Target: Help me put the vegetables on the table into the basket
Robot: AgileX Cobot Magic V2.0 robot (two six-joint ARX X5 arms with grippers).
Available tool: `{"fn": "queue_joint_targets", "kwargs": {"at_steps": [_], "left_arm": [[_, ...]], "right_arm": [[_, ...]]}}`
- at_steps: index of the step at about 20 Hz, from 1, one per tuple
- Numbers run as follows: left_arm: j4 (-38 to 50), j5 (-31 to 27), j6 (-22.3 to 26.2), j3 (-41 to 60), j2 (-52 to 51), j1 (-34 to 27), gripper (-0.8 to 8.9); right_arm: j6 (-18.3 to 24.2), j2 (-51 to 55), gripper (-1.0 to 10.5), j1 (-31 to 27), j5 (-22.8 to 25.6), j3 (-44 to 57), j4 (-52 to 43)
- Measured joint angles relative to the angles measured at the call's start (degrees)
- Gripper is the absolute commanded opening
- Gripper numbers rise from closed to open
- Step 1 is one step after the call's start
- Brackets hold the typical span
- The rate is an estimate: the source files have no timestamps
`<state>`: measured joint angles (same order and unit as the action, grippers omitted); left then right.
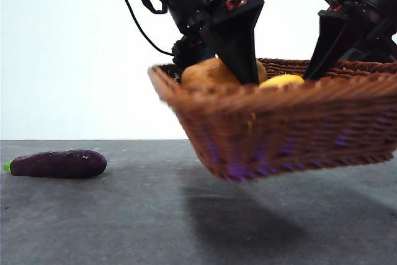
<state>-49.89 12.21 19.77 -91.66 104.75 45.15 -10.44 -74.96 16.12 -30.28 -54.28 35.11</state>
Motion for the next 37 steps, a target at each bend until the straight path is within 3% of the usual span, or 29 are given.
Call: {"fn": "queue_joint_targets", "kwargs": {"at_steps": [4,7,9,11,14,17,21,27,37], "left_arm": [[-0.33,-0.04,0.11,0.0,-5.7,-0.96,5.63],[-0.63,-2.84,0.63,0.0,-12.17,-5.27,5.63],[-1.07,-6.97,2.45,0.0,-17.62,-10.34,5.62],[-2.91,-7.34,5.44,-0.04,-21.92,-17.9,5.62],[-7.21,-3.63,10.67,-0.11,-20.06,-29.33,5.62],[-7.87,-0.26,14.4,-0.09,-15.08,-34.32,5.63],[-7.69,2.34,17.09,-0.09,-5.62,-35.52,5.62],[-7.69,0.11,18.01,-0.09,7.52,-35.54,5.63],[-5.55,-1.51,19.74,1.55,9.77,-35.67,5.63]], "right_arm": [[0.2,0.0,-0.2,0.0,-0.22,0.0,-0.22],[0.24,0.0,-0.2,0.0,-0.22,0.0,-0.15],[0.35,0.0,-0.2,0.0,-0.22,0.0,-0.13],[0.61,0.0,-0.2,0.0,-0.22,0.0,-0.15],[1.42,0.0,-0.2,-0.02,-2.23,0.0,-0.13],[2.19,0.0,-0.2,0.0,-3.21,0.0,-0.15],[3.1,0.0,-0.2,-0.07,-4.68,0.0,-0.2],[4.26,0.0,-0.2,-0.07,-5.75,0.0,-1.16],[5.14,0.0,-0.2,-0.07,-6.19,0.0,-2.99]]}}
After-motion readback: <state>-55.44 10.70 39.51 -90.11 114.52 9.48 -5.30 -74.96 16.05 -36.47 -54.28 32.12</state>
